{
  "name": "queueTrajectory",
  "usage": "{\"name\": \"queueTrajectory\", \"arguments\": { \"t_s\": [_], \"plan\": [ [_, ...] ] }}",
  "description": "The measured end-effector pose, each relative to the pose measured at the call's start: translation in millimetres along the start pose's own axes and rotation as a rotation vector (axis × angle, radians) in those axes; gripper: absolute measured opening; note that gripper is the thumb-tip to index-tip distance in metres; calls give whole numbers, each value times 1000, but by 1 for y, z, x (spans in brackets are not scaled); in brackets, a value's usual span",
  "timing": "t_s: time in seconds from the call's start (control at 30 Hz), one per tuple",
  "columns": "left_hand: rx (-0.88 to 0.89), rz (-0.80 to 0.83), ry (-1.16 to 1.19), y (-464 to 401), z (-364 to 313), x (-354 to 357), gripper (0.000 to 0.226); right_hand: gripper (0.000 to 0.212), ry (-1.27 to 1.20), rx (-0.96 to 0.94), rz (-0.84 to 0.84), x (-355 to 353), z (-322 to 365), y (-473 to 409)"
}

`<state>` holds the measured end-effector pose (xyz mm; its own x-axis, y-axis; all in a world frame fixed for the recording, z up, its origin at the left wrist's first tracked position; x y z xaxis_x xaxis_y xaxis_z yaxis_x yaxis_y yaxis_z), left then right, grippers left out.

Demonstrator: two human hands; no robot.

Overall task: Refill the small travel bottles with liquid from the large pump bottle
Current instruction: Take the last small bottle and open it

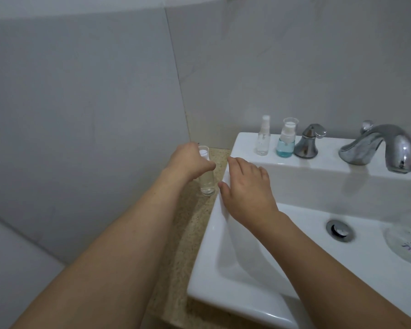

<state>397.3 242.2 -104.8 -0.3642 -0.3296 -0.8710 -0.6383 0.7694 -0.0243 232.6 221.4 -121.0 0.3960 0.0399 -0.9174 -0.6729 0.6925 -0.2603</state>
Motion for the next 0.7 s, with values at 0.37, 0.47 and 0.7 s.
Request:
{"name": "queueTrajectory", "arguments": {
  "t_s": [0.37,0.47,0.7],
  "plan": [
    [-61,63,-447,49,28,-57,48,61,-10,22,40,2,21,19],
    [-119,167,-460,65,44,-47,54,60,-22,13,39,1,32,27],
    [-39,178,-440,83,57,-25,2,60,-29,5,46,-7,34,49]
  ]
}}
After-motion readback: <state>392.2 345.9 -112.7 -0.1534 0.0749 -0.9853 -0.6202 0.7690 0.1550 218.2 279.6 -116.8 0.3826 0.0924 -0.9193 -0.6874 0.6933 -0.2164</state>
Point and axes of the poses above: each hand's wrist, its own y-axis away from the middle knuckle, its own x-axis out of the palm, z = x × y, the point moved 5 cm from there along -y, towards the middle knuckle, and after that the axes turned 3 degrees about x, right-handed, at the moved point
